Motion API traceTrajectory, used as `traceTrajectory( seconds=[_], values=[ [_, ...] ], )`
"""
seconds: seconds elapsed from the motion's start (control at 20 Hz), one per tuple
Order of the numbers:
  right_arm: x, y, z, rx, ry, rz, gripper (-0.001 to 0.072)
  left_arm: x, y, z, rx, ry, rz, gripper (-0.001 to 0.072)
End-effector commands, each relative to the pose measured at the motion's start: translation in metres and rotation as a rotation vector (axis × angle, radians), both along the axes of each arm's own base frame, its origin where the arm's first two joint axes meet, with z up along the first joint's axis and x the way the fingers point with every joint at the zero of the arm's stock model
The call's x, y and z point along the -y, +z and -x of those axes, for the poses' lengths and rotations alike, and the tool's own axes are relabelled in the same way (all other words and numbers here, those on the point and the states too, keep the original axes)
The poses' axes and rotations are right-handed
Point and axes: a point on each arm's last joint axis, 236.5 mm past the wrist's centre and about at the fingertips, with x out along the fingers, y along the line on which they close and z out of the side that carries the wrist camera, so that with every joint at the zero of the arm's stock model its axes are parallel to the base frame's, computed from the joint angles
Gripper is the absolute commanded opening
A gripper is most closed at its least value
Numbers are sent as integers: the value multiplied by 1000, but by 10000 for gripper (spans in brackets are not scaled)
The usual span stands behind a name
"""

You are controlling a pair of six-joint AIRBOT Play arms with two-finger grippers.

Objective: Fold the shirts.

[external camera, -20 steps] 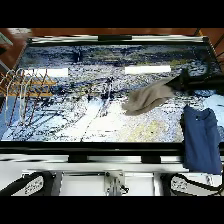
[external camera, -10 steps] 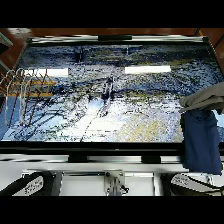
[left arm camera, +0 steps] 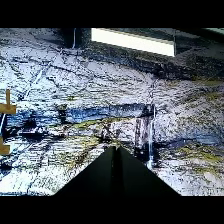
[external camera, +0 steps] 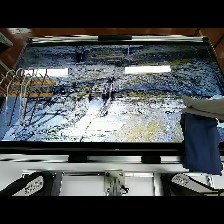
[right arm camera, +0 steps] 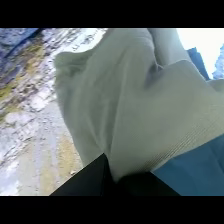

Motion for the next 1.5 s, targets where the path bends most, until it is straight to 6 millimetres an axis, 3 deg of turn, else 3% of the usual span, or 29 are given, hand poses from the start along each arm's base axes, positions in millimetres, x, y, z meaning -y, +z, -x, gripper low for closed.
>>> traceTrajectory(
  seconds=[0.0, 0.25, 0.4, 0.55, 0.8, 0.85, 0.9, 0.95, 1.05, 1.15, 1.25, 1.3, 1.35, 1.4, 1.45],
  values=[
    [-7, -26, 65, -234, -83, -32, 65, 4, 3, 0, 14, -24, -3, 41],
    [-53, -103, 148, -520, -113, -145, 65, 7, 4, 1, 24, -43, -15, 41],
    [-66, -134, 180, -625, -111, -155, 65, 8, 5, 1, 27, -50, -12, 41],
    [-67, -152, 197, -700, -116, -151, 65, 10, 5, 1, 30, -58, -11, 41],
    [-61, -163, 197, -694, -136, -125, 67, 11, 6, 1, 32, -61, -6, 41],
    [-58, -163, 197, -693, -139, -112, 142, 11, 6, 1, 32, -61, -6, 41],
    [-55, -163, 197, -694, -139, -101, 465, 11, 6, 1, 32, -61, -6, 41],
    [-56, -163, 198, -699, -133, -102, 626, 11, 6, 1, 30, -61, -6, 41],
    [-58, -154, 208, -743, -103, -110, 626, 11, 4, 0, 25, -61, -5, 41],
    [-38, -128, 214, -764, -147, -24, 625, 13, 0, -3, 18, -71, -8, 41],
    [-9, -93, 186, -632, -183, 100, 625, 23, -10, -8, 5, -116, -38, 41],
    [8, -73, 155, -510, -177, 184, 625, 31, -19, -12, -16, -141, -50, 40],
    [16, -54, 112, -363, -133, 241, 625, 41, -36, -16, -61, -171, -73, 39],
    [14, -31, 57, -191, -60, 293, 624, 50, -58, -19, -121, -200, -118, 40],
    [-3, -10, 2, -45, 40, 330, 623, 59, -89, -21, -206, -235, -191, 39]
  ],
)
